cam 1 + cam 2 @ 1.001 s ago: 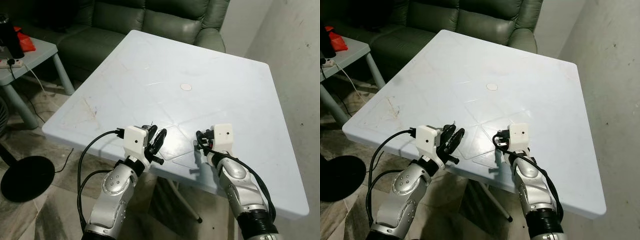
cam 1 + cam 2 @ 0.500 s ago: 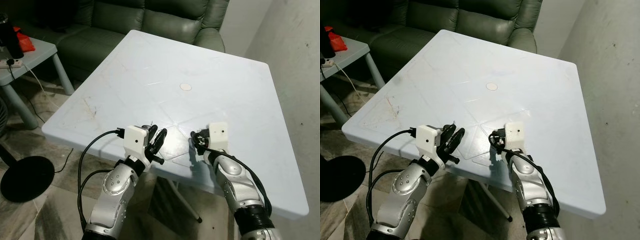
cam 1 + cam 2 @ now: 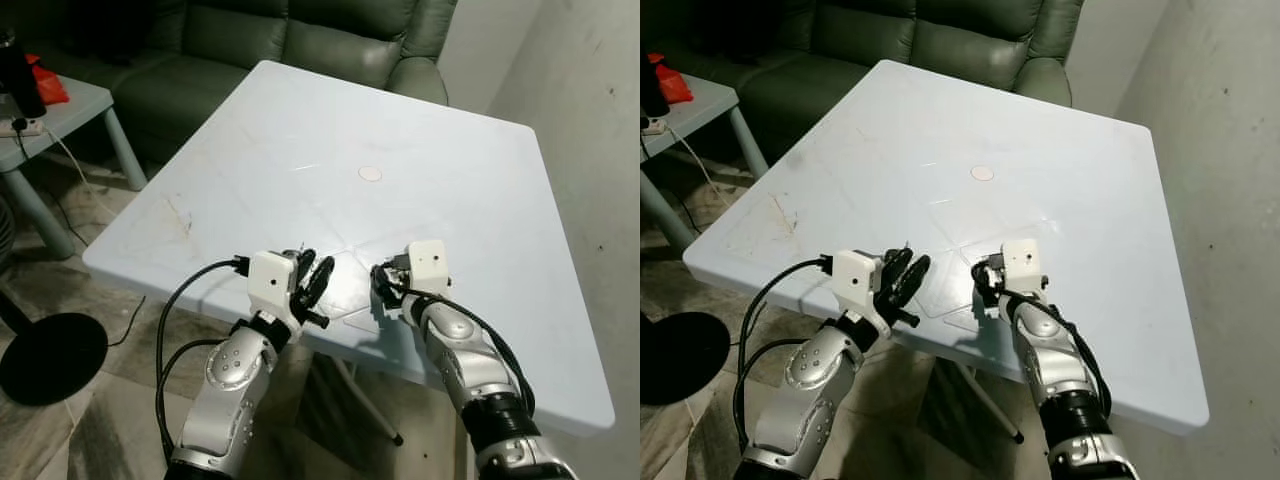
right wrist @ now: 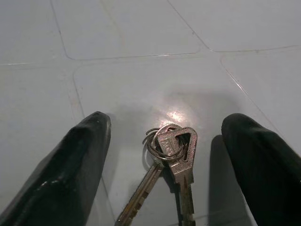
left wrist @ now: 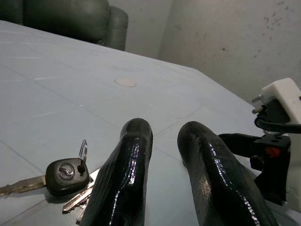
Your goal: Hang keys on a hook
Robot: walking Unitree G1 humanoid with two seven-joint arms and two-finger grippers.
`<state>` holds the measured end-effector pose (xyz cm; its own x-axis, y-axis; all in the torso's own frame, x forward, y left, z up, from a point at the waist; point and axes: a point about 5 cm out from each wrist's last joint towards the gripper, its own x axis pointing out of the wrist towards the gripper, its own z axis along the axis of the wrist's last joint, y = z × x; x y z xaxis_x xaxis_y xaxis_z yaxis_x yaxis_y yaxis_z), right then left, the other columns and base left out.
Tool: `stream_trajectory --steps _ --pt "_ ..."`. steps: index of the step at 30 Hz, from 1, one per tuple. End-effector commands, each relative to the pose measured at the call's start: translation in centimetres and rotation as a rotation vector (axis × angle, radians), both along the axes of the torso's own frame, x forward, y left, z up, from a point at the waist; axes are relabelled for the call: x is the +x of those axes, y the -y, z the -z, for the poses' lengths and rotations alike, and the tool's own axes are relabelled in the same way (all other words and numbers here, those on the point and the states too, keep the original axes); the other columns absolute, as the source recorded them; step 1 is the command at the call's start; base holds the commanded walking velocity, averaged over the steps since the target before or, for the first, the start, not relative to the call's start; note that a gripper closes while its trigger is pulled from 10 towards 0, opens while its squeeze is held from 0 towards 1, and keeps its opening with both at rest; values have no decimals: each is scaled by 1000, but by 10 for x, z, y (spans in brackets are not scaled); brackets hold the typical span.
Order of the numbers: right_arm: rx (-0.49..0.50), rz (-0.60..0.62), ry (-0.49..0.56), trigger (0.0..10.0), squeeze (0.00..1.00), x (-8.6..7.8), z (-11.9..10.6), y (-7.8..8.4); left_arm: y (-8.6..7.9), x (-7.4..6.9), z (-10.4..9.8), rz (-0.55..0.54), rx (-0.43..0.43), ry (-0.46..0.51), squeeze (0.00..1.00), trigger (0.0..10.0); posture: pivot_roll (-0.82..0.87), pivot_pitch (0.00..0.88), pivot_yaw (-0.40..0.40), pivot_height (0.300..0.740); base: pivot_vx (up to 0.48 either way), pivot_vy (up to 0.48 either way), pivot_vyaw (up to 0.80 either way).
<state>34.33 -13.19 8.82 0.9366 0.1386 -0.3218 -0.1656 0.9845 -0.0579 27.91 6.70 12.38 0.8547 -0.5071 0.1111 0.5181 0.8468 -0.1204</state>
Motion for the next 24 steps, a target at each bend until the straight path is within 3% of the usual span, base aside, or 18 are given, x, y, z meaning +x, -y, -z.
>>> stream_trajectory --steps 1,11,19,20,21,22,23,24 --pt "-32 25 -115 10000 0 -8 22 11 3 -1 -1 3 3 6 0 10000 11 91 -137 740 0 0 0" --pt "38 -2 -226 10000 0 -19 37 19 5 -1 -1 15 3 8 0 10000 0 89 -133 740 0 0 0" --pt "74 -18 -203 10000 0 -21 37 15 5 -2 -1 12 4 7 0 10000 4 97 -136 740 0 0 0" --pt "83 -16 -190 6118 0 -22 36 15 4 -2 -1 11 3 6 0 10000 4 97 -136 740 0 0 0" --pt "87 -14 -181 6118 0 -22 36 15 4 -2 -1 10 3 6 0 10000 4 97 -136 740 0 0 0" --pt "90 -15 -176 1882 0 -22 36 15 4 -3 -1 8 3 5 0 10000 7 100 -137 740 0 0 0" --pt "90 -17 -162 0 0 -23 35 15 3 -3 0 6 3 4 0 10000 7 103 -137 740 0 0 0" --pt "89 -19 -155 0 0 -23 34 15 3 -3 0 5 4 4 0 10000 6 103 -137 740 0 0 0"
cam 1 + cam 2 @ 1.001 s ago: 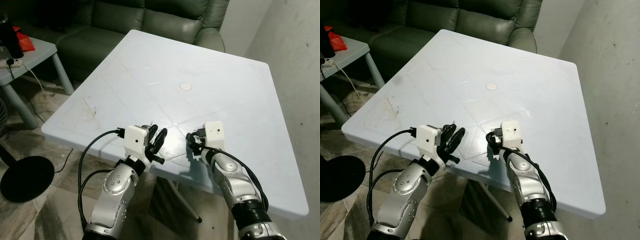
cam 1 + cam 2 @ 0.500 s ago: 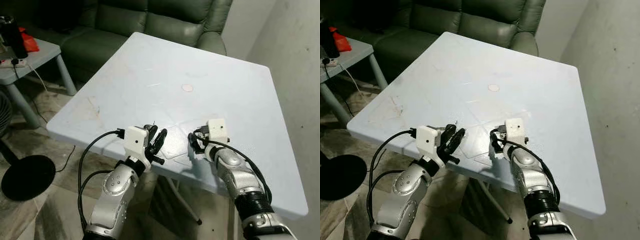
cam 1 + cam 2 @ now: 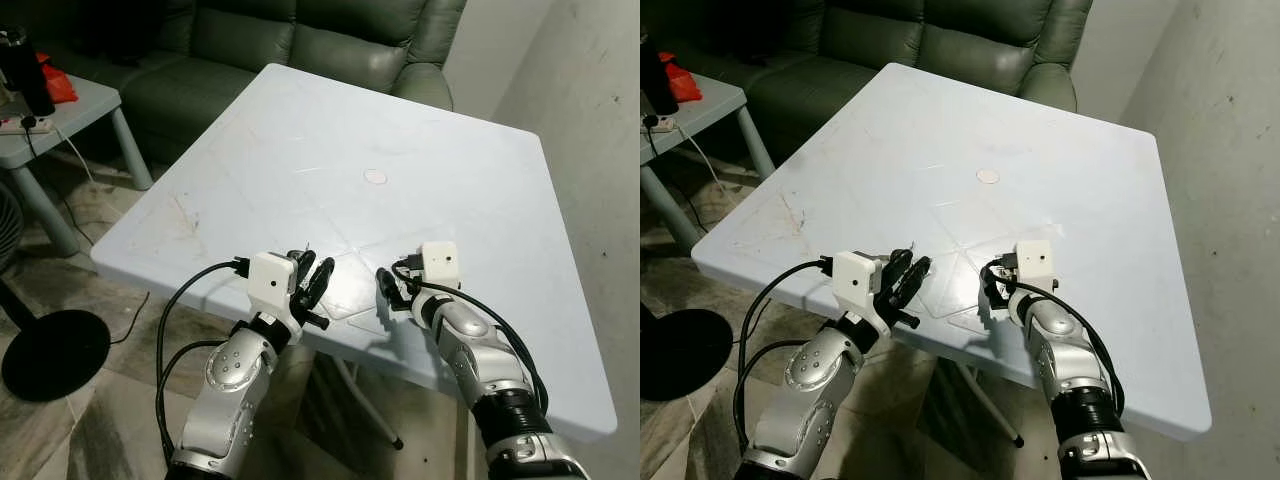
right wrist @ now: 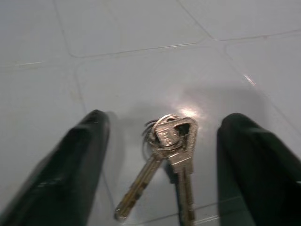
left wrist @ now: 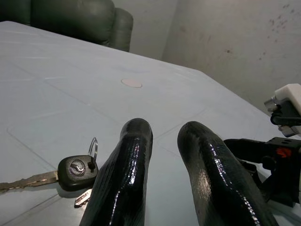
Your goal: Hang keys on a hook
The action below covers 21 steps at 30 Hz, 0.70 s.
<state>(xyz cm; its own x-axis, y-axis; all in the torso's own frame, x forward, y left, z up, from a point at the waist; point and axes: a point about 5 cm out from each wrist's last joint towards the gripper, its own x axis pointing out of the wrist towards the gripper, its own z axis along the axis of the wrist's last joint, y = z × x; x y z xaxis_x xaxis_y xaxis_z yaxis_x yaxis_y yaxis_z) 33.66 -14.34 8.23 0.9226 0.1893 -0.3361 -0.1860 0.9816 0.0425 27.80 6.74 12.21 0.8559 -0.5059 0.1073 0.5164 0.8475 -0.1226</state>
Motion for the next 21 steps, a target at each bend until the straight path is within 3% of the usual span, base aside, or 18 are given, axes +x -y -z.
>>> stream_trajectory --steps 1,21 --pt "-15 -8 -128 0 0 -17 29 4 3 -2 -2 4 3 8 0 10000 6 103 -137 740 0 0 0" --pt "-52 -5 -93 0 0 -17 27 12 4 -1 -3 3 -2 6 0 10000 -5 118 -137 740 0 0 0"
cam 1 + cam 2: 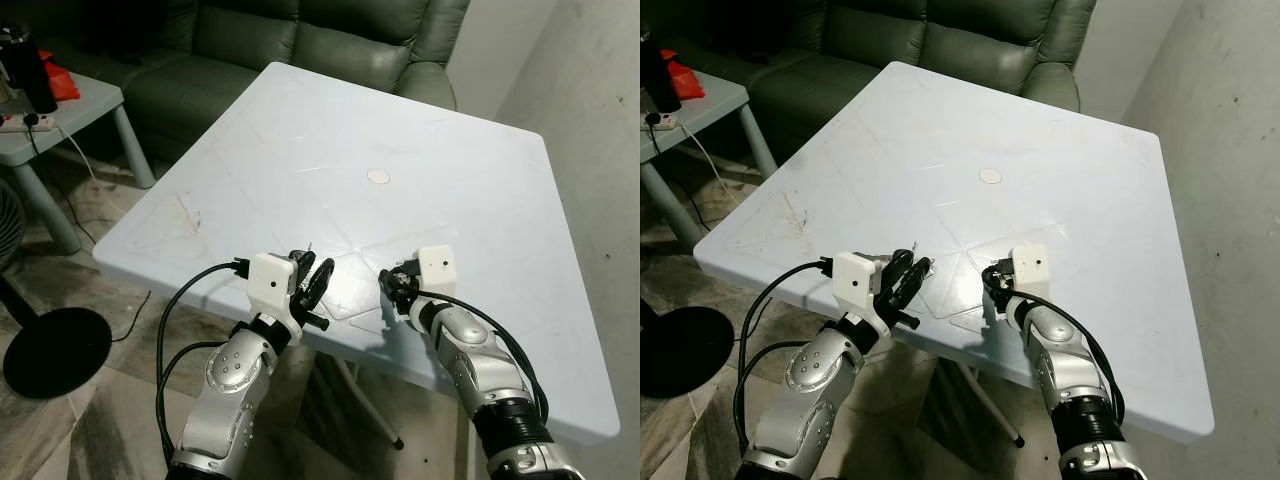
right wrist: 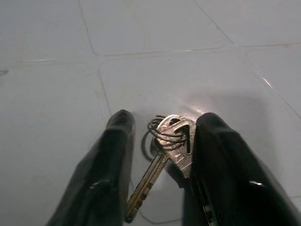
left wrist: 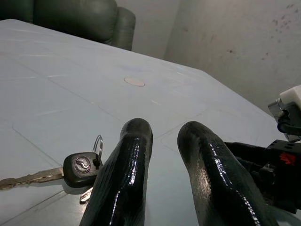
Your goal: Hang keys on a hook
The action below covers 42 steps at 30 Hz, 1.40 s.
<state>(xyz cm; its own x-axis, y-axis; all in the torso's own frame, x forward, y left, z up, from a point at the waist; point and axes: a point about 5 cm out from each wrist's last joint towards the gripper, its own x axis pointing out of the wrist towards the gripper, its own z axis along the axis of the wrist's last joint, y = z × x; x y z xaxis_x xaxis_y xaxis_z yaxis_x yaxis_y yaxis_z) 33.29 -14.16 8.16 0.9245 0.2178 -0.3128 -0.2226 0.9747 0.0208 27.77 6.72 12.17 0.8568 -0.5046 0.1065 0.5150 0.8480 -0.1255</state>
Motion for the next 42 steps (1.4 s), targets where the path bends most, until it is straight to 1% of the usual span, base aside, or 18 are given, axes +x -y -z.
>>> stream_trajectory --steps 1,15,24,29,32,35,37,38,39,41,42 --pt "-37 33 -121 0 0 -14 26 13 4 -1 -3 5 0 8 0 10000 -5 119 -135 740 0 0 0" --pt "-31 35 -110 0 0 -13 25 14 5 -1 -3 6 -2 8 0 10000 -6 118 -138 740 0 0 0" --pt "-36 35 -87 0 0 -12 24 12 7 -1 -3 6 2 10 0 10000 -5 101 -138 740 0 0 0" --pt "-19 49 -77 0 0 -11 22 12 8 -1 -2 11 3 11 0 10000 -4 94 -137 740 0 0 0" --pt "15 73 -43 0 0 -8 16 13 8 -1 -2 14 5 12 0 10000 -6 85 -137 740 0 0 0" --pt "37 89 -45 0 0 -7 16 13 9 -1 -2 16 6 12 0 10000 -5 82 -138 740 0 0 0" --pt "85 100 -38 0 0 -6 12 13 9 -1 -2 17 6 13 0 10000 -5 82 -138 740 0 0 0" --pt "147 120 -42 0 0 -4 8 14 9 -1 -2 18 5 14 0 10000 -5 82 -138 740 0 0 0" --pt "173 127 -47 0 0 -3 7 14 10 -1 -2 18 5 14 0 10000 -5 82 -138 740 0 0 0" --pt "203 141 -42 0 0 -1 4 16 10 -1 -2 18 5 14 0 10000 -6 76 -139 740 0 0 0" --pt "203 141 -42 0 0 -1 4 16 10 -1 -2 18 5 14 0 10000 -6 76 -139 740 0 0 0"
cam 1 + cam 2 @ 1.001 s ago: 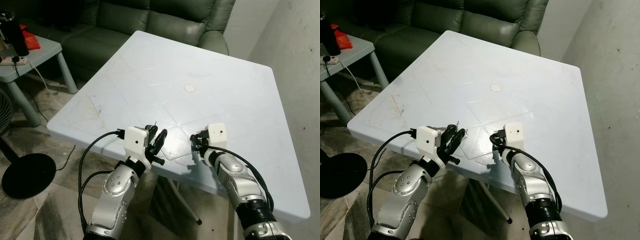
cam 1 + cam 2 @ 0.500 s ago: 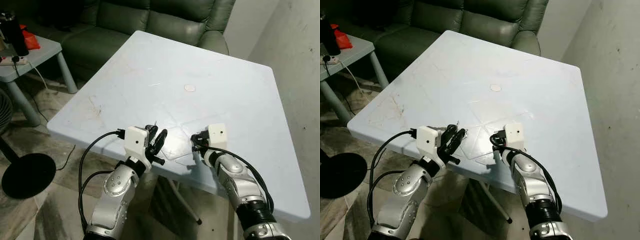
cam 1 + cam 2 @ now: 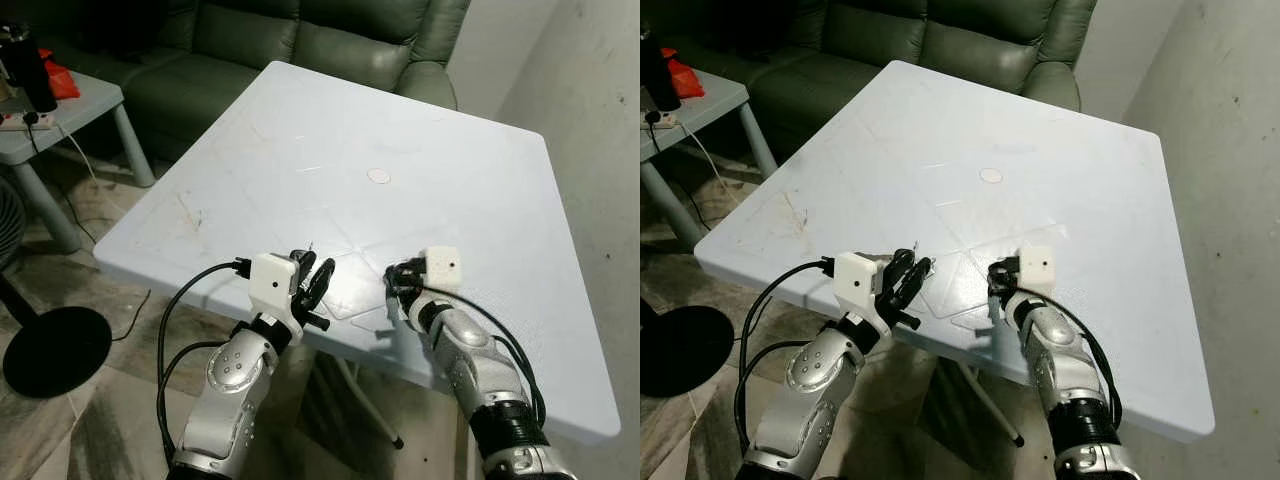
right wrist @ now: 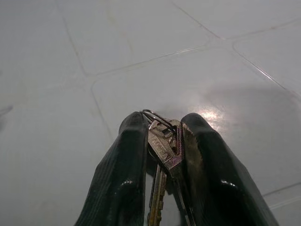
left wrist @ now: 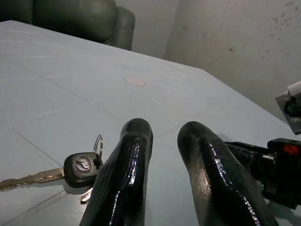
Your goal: Hang keys on a hook
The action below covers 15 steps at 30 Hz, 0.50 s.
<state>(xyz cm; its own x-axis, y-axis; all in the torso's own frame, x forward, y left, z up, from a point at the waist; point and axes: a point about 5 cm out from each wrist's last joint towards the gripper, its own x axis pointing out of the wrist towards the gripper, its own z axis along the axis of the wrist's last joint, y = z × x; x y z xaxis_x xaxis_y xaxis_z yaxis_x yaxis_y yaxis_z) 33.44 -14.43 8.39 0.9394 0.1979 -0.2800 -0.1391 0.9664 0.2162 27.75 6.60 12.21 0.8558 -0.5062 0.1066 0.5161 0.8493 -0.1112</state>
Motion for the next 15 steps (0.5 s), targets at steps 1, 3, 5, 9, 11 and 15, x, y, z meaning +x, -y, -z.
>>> stream_trajectory --steps 1,3,5,9,11,15 --pt "54 77 -30 0 0 0 2 16 9 -1 -1 17 -8 6 0 10000 -6 73 -140 740 0 0 0" --pt "129 99 -32 0 0 2 -3 18 9 -1 -2 17 -9 8 0 10000 -6 73 -140 740 0 0 0" --pt "164 114 -56 39 0 5 -5 22 9 -1 -2 17 -10 9 0 10000 -6 73 -140 740 0 0 0" --pt "108 103 -61 2706 0 3 0 23 11 -1 -2 19 -10 10 0 10000 -10 71 -141 740 0 0 0" --pt "144 111 -60 2824 0 2 -2 24 11 0 -2 17 -11 11 0 10000 -10 71 -141 740 0 0 0" --pt "139 108 -39 3686 0 2 -5 24 11 0 -3 14 -17 11 0 10000 -12 69 -141 740 0 0 0"
